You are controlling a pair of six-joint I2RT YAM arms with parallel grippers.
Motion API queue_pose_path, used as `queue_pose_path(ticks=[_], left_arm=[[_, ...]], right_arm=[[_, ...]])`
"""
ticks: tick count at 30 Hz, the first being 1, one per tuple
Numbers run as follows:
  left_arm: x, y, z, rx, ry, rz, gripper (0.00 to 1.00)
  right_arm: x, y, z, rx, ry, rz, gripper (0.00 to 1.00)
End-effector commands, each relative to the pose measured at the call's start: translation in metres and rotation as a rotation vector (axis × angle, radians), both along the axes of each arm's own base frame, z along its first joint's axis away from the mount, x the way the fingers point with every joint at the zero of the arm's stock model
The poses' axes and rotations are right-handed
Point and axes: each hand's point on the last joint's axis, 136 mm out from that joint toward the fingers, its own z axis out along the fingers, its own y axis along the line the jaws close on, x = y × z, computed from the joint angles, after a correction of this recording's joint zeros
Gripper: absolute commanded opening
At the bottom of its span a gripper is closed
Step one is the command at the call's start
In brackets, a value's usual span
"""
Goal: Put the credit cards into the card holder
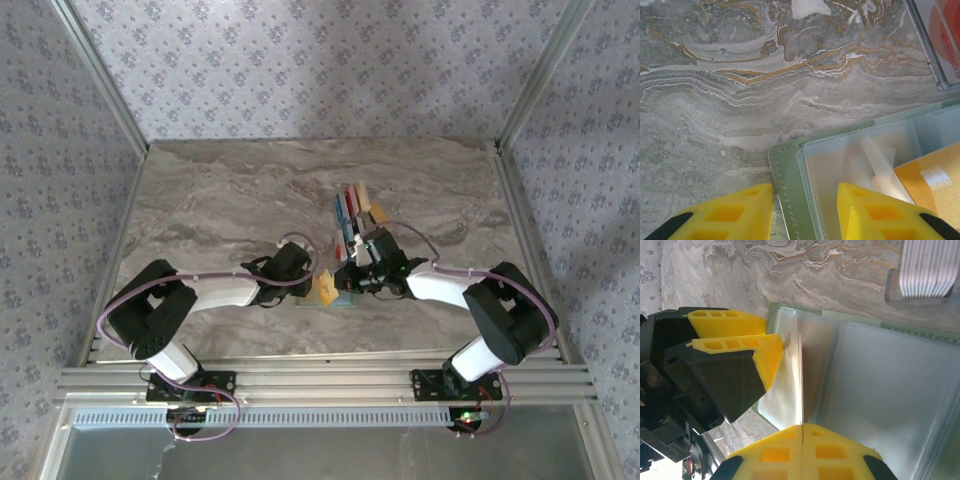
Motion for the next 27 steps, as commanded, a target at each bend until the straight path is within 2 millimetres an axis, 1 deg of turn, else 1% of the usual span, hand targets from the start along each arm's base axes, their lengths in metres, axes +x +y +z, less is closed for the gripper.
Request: queue_pose_path(ticks=[1, 7, 12, 15, 21, 27], left_arm=[[-0.022, 0.005, -0.018, 0.030, 0.066, -0.025, 0.38], [-0.024, 0.004, -0.020, 0.025, 0.066, -0.030, 0.38], [-0.024, 0.003, -0.021, 0.024, 0.069, -0.038, 0.38], [-0.024, 0.003, -0.021, 0.025, 0.069, -0.040, 0.37], [-0.025, 0.002, -0.021, 0.022, 0.071, -0.044, 0.37], [-0.025, 0.001, -0.020, 0.015, 0.074, -0.047, 0.37]], right_arm=[[0.010, 0.003, 0.003, -0.027, -0.039, -0.038, 0.00], [0.011, 0.000, 0.001, -0.091, -0.091, -0.065, 0.00], [0.016, -0.003, 0.002, -0.134, -0.121, -0.078, 0.00], [0.019, -0.006, 0.000, -0.165, -0.135, -0.088, 0.00], [0.021, -0.005, 0.001, -0.171, -0.155, -0.090, 0.00], [0.019, 0.002, 0.000, -0.171, -0.163, -0.079, 0.00]])
